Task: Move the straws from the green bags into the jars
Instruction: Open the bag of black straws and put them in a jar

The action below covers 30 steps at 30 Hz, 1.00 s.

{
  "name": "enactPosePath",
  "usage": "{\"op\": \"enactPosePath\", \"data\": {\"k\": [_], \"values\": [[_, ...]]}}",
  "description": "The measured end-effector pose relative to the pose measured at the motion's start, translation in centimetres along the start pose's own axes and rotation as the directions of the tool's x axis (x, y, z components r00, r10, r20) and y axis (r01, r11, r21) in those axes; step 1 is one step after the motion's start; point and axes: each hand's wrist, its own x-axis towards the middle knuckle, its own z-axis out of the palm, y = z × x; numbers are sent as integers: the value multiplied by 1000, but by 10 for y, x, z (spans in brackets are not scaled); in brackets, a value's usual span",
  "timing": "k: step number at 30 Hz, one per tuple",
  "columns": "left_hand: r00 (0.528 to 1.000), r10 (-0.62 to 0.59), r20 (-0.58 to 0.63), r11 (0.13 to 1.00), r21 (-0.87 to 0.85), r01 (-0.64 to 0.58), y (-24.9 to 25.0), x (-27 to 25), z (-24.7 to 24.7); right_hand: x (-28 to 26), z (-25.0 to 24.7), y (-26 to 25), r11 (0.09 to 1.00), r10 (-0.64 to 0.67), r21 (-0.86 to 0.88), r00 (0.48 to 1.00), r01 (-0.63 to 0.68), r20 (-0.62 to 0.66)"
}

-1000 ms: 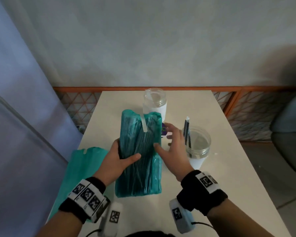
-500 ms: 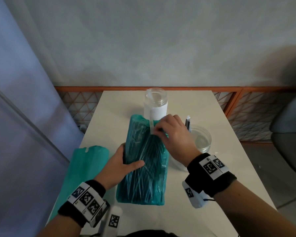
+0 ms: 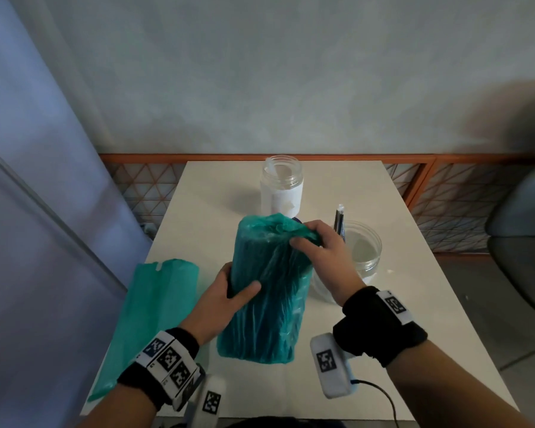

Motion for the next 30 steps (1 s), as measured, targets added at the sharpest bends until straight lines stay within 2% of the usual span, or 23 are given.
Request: {"op": "enactPosePath", "data": {"k": [3, 5, 8, 12, 14, 15, 16, 17, 18, 19, 21, 23, 26, 30], "values": [[988, 99, -119, 993, -46, -105, 23, 10, 6, -3, 11, 0, 995, 104, 6, 993, -104, 63], [962, 197, -187, 980, 44, -192, 35, 20, 5, -6, 15, -1, 989, 132, 58, 985, -139, 109], [923, 301, -241, 943, 218, -251, 47, 28, -1, -5, 11, -5, 991, 93, 94, 995, -97, 46], [874, 397, -282, 897, 322, -303, 51, 32, -9, -3, 6, -3, 1000, 1, 16, 993, 1, -119], [864, 408, -294, 896, 313, -317, 52, 33, -12, -9, 9, -2, 998, -59, 10, 995, 60, -80], [864, 409, -293, 896, 307, -320, 53, 33, -12, -11, 10, 0, 990, -111, -91, 993, 106, -41], [864, 412, -290, 893, 316, -320, 53, 33, -12, -11, 10, 2, 950, -173, -264, 985, 165, -6], [862, 420, -286, 886, 334, -321, 53, 33, -12, -10, 11, 4, 878, -255, -419, 967, 231, -1], [858, 425, -288, 881, 348, -320, 52, 33, -13, -6, 9, 7, 821, -345, -494, 938, 286, -29], [855, 427, -295, 882, 343, -322, 52, 33, -15, -3, 7, 6, 802, -410, -508, 908, 314, -85], [844, 434, -314, 881, 342, -326, 51, 34, -19, 0, 1, 1, 828, -450, -460, 869, 320, -205], [830, 452, -328, 875, 346, -340, 55, 33, -21, -4, -3, -5, 864, -422, -387, 882, 322, -209], [818, 505, -275, 850, 322, -417, 65, 28, -19, -11, 2, -13, 853, -412, -382, 908, 356, -75], [850, 516, -101, 814, 367, -450, 73, 23, -18, -11, 9, -18, 773, -461, -476, 887, 420, 34]]}}
